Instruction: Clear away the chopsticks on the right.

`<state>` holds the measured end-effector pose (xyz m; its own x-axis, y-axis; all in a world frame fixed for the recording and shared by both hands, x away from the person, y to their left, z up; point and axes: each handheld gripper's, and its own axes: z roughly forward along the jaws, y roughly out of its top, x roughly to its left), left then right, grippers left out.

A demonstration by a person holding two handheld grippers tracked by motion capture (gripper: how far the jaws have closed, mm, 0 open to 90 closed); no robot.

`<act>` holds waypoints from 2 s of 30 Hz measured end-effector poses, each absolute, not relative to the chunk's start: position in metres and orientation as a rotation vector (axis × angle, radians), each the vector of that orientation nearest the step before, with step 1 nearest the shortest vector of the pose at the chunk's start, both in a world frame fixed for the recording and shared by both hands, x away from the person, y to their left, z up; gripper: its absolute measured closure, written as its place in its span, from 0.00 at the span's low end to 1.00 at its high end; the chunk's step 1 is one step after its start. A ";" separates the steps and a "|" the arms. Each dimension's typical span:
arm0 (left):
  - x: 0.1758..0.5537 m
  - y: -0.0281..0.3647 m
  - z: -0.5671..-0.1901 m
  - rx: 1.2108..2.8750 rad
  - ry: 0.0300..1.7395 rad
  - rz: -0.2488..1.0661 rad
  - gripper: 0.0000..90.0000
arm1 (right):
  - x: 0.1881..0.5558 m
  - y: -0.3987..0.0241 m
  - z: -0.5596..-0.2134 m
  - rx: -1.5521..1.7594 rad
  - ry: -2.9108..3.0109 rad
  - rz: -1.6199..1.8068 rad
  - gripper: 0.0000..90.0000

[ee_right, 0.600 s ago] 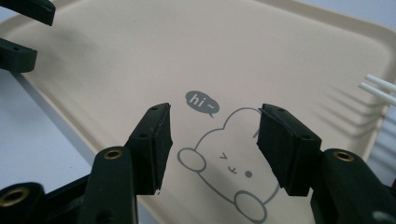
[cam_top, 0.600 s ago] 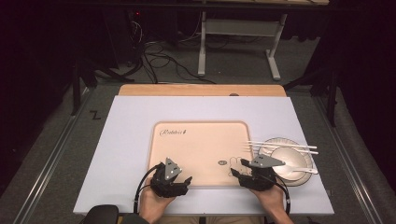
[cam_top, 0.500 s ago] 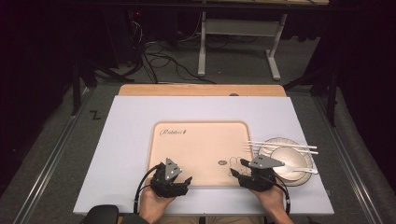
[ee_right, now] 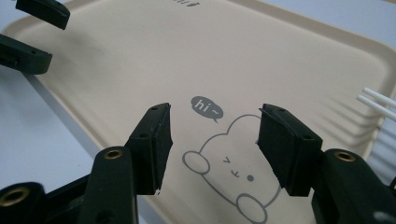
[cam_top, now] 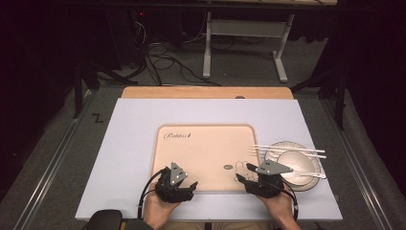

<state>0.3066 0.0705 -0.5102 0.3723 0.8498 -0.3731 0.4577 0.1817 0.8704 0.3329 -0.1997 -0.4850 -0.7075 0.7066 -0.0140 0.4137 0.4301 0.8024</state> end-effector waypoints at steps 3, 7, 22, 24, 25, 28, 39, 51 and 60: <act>0.307 0.070 -0.510 1.452 1.253 0.416 0.33 | 0.331 -0.198 -0.486 0.936 2.353 1.160 0.51; 0.307 0.071 -0.509 1.446 1.254 0.415 0.33 | 0.330 -0.197 -0.486 0.913 2.350 1.163 0.51; 0.312 0.063 -0.509 1.468 1.230 0.395 0.34 | 0.320 -0.214 -0.474 1.016 2.307 1.254 0.52; 0.313 0.061 -0.509 1.472 1.223 0.388 0.34 | 0.316 -0.217 -0.473 1.017 2.298 1.252 0.53; 0.313 0.061 -0.509 1.472 1.219 0.387 0.34 | 0.314 -0.219 -0.472 1.017 2.294 1.254 0.53; 0.314 0.060 -0.509 1.479 1.211 0.380 0.34 | 0.309 -0.223 -0.468 1.019 2.298 1.292 0.51; 0.316 0.061 -0.506 1.456 1.202 0.391 0.34 | 0.294 -0.245 -0.452 1.005 2.339 1.305 0.51; 0.308 0.063 -0.504 1.441 1.202 0.418 0.36 | 0.293 -0.282 -0.432 1.015 2.318 1.272 0.66; 0.301 0.064 -0.502 1.418 1.185 0.425 0.35 | 0.302 -0.318 -0.416 1.064 2.248 1.285 0.67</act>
<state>0.3006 0.0636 -0.5023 0.4184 0.8292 -0.3707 0.4040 0.1956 0.8936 0.3021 -0.3184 -0.4163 -0.6614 0.7469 0.0687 0.4383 0.3105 0.8435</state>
